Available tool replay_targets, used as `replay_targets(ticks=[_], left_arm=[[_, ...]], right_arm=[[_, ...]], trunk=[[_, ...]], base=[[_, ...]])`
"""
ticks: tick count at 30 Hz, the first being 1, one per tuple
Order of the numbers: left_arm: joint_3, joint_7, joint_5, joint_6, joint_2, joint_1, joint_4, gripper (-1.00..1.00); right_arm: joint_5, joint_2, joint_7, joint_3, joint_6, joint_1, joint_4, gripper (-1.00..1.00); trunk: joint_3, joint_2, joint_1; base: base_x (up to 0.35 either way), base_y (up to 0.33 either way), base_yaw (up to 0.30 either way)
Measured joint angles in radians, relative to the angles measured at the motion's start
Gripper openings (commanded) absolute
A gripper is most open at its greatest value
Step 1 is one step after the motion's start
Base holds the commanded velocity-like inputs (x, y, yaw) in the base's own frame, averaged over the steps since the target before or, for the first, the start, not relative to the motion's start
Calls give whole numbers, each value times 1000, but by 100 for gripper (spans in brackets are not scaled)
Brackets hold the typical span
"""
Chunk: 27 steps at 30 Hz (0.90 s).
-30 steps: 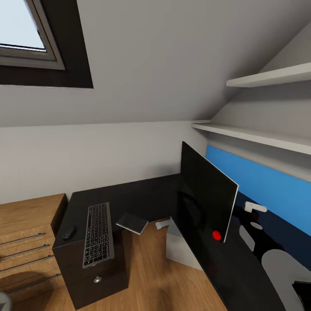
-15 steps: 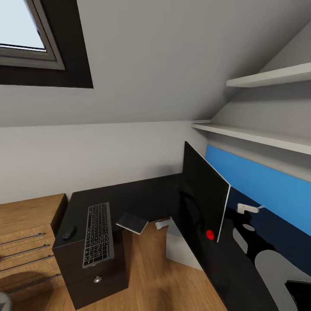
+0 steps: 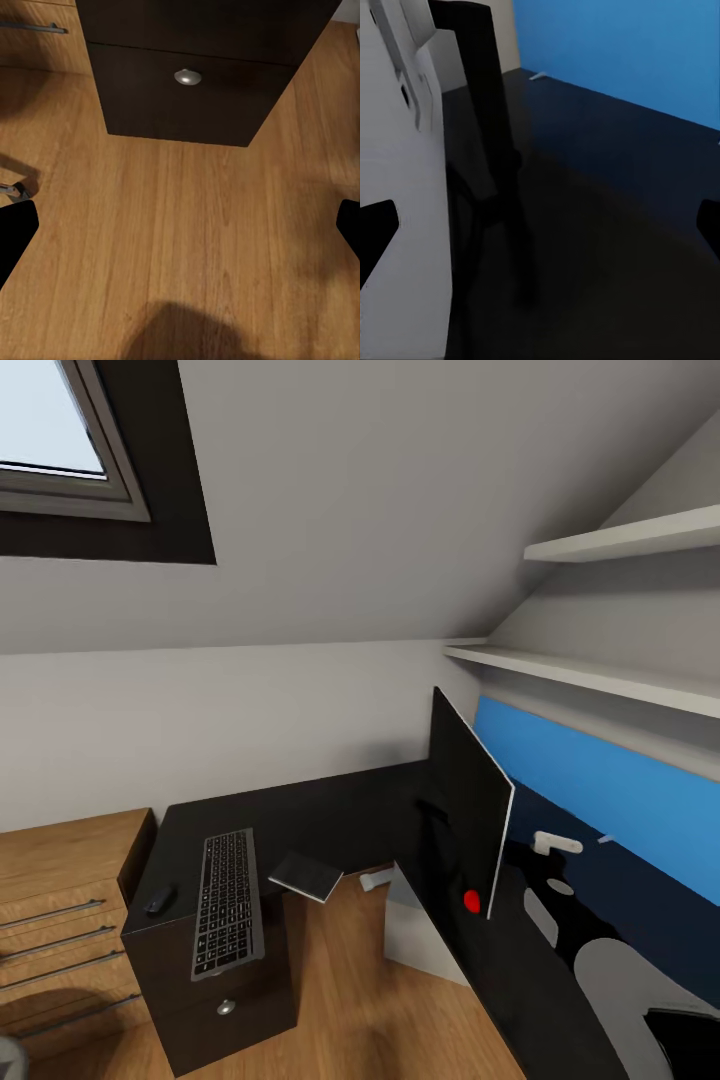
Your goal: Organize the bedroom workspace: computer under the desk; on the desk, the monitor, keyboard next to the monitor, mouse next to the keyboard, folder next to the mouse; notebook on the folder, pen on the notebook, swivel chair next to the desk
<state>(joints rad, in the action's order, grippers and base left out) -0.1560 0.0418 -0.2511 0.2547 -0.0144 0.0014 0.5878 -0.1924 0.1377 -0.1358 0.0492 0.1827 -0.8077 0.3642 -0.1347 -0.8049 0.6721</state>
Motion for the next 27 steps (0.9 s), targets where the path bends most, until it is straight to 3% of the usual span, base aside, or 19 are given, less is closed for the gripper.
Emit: replay_targets(ticks=[5, 15, 19, 27], left_arm=[[0, 0, 0, 0, 0, 0, 0, 100], [0, 0, 0, 0, 0, 0, 0, 100], [0, 0, 0, 0, -1, 0, 0, 100], [0, 0, 0, 0, 0, 0, 0, 100]], right_arm=[[-6, -26, -3, 2, 0, 0, 0, 100], [-1, -41, -3, 1, 0, 0, 1, 100], [1, -64, -3, 1, 0, 0, 1, 100], [3, -79, -4, 3, 0, 0, 1, 100]], trunk=[[0, 0, 0], [0, 0, 0], [0, 0, 0], [0, 0, 0]], base=[[0, 0, 0], [0, 0, 0], [0, 0, 9], [0, 0, 193]])
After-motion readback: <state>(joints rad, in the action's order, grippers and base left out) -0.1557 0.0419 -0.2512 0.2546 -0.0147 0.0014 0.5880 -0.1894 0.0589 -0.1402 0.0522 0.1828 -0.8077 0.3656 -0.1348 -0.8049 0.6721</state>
